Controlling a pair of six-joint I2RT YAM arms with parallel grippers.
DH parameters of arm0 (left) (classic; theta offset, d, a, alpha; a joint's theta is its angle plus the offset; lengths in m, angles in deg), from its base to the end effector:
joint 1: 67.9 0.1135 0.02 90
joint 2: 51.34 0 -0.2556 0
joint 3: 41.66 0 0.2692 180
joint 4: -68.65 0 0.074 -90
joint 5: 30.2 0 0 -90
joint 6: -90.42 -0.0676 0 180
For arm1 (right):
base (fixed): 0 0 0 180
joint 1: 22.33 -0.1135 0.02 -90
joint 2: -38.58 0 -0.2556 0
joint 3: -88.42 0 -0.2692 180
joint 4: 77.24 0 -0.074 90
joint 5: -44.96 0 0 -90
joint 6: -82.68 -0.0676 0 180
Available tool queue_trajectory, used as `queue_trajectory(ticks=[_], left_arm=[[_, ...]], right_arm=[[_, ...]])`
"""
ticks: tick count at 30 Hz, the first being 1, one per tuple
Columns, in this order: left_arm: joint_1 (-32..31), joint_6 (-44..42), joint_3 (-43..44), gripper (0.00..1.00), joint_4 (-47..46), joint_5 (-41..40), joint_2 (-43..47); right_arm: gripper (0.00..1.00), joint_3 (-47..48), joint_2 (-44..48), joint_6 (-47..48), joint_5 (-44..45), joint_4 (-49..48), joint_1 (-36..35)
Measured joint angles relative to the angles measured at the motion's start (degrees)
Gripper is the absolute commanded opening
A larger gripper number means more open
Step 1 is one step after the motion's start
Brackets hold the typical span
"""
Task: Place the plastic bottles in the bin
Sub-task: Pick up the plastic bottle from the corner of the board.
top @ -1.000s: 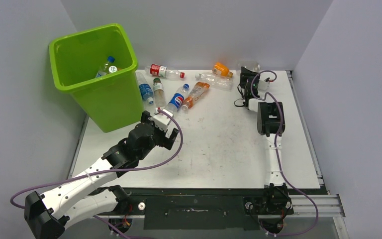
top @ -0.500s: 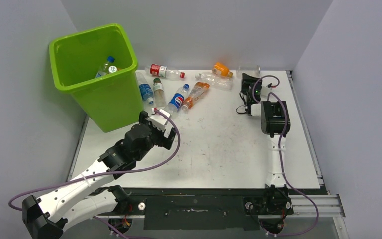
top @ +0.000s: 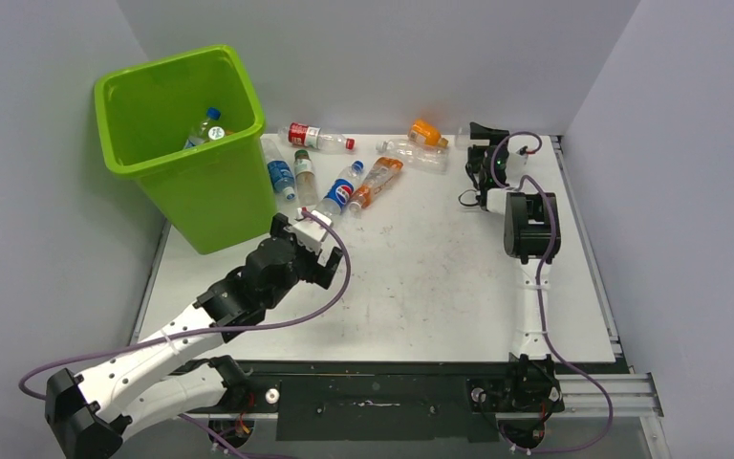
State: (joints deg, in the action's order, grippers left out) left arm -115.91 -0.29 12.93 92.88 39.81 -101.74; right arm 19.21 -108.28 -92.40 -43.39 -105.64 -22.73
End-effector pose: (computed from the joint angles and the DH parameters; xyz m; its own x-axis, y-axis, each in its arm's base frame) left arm 0.1876 -0.1739 0.2830 -0.2232 0.2654 -0.9379 0.4864 0.8642 0.1288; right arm 0.5919 0.0022 0.0758 0.0100 0.9960 -0.0888 0.1348 0.0867 0.9871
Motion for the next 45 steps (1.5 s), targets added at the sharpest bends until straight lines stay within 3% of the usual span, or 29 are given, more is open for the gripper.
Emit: queue_trajectory(ticks=[7,16,23,33,45], left_arm=[[0.02,-0.22,0.0,0.96,0.0,-0.83,-1.92],[0.42,-0.44,0.0,0.96,0.0,-0.83,-3.28],[0.9,-0.46,0.0,0.96,0.0,-0.85,-4.15],[1.16,-0.46,0.0,0.96,0.0,-0.83,-5.2],[1.2,-0.42,0.0,0.96,0.02,-0.79,-5.33]], right_arm=[[0.9,11.02,-5.31,-0.07,-0.04,5.7,0.0],[0.91,16.44,-8.33,-1.66,0.33,7.58,0.0],[1.0,22.73,-12.35,-3.54,0.5,7.45,0.0],[0.62,20.65,-13.11,-4.59,1.36,2.38,0.0],[0.33,12.44,-10.62,-5.6,1.99,-5.49,0.0]])
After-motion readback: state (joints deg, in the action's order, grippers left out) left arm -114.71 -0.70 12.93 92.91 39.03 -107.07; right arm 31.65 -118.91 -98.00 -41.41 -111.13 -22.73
